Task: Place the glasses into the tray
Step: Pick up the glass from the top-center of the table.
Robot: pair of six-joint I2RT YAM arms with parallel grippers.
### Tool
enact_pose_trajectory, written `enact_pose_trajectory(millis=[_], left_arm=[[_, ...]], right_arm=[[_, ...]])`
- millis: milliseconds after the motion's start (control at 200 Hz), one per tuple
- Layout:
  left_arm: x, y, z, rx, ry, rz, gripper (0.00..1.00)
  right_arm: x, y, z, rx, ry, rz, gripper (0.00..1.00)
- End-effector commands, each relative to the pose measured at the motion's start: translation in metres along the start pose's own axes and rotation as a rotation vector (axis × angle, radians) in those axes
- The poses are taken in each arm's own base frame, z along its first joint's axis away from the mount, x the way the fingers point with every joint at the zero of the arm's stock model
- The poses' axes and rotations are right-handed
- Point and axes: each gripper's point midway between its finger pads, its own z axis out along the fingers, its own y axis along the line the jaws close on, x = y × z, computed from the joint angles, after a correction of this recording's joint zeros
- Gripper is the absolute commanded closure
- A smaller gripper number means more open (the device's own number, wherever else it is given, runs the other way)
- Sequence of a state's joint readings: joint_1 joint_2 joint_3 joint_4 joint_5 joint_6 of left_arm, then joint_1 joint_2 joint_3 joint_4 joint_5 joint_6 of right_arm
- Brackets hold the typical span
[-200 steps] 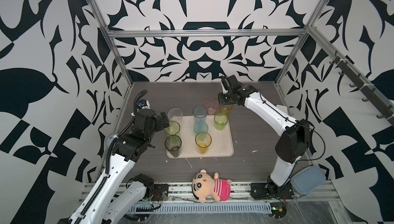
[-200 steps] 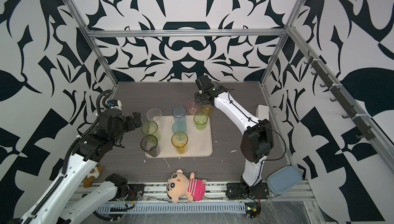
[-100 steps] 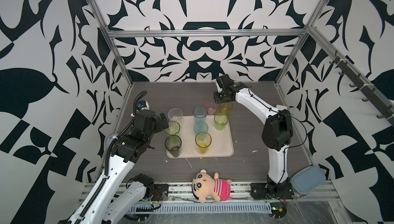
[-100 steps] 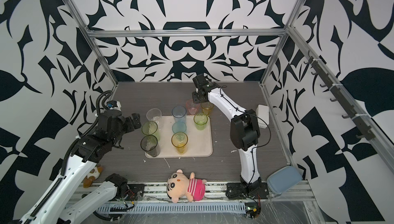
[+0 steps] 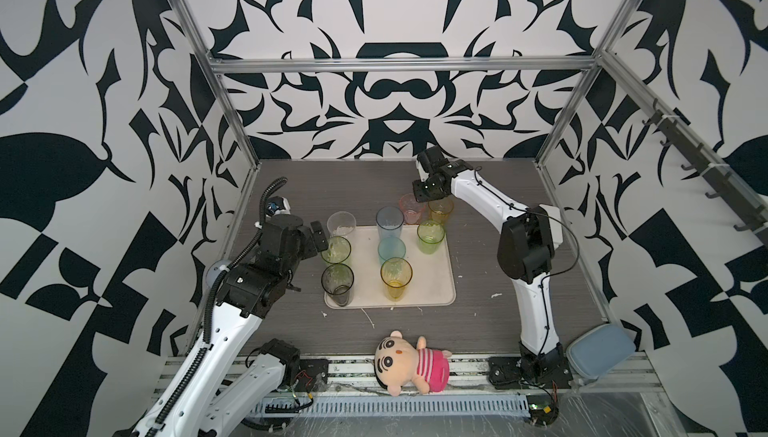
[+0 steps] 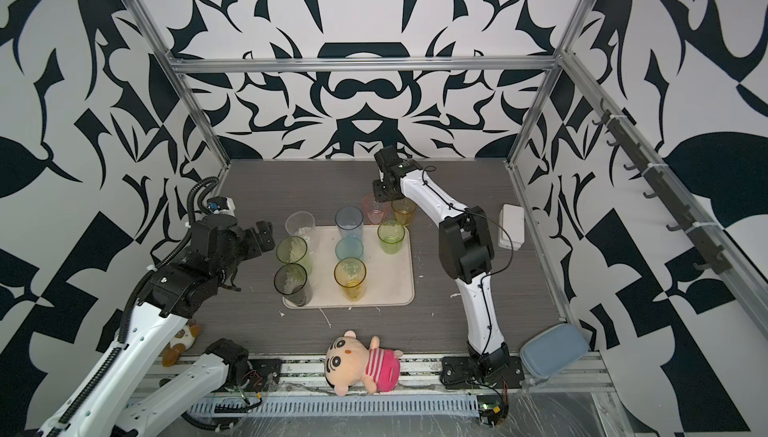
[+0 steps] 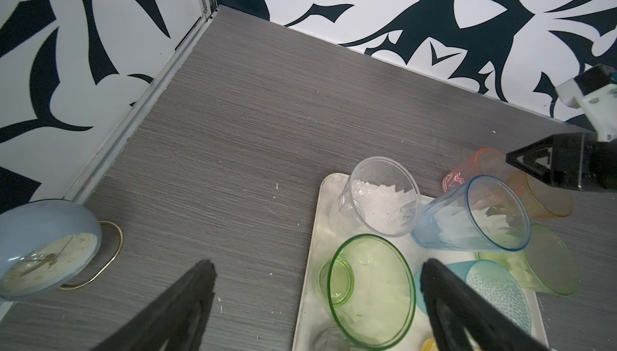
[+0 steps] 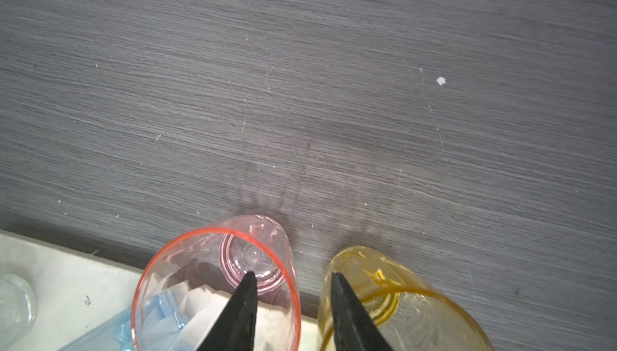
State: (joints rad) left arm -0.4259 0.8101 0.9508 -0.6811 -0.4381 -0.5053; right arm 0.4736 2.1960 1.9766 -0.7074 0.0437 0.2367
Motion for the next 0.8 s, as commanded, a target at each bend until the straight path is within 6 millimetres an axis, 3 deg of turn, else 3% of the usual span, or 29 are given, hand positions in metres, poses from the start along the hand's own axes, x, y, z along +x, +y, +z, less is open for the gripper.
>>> enact_pose_trajectory(millis=[0,795], left_arm=[[0.005,0.006,-0.002,-0.022,0.009,-0.009,0.0],[0.004,0.008,-0.006,-0.026,0.01,-0.012,0.0]], right_arm=[[-0.019,0.005,-0.016,-0.024,-0.052,0.0,0.6],[-0.014,0.007,0.011,-0.022,-0.008,0.002,0.77]])
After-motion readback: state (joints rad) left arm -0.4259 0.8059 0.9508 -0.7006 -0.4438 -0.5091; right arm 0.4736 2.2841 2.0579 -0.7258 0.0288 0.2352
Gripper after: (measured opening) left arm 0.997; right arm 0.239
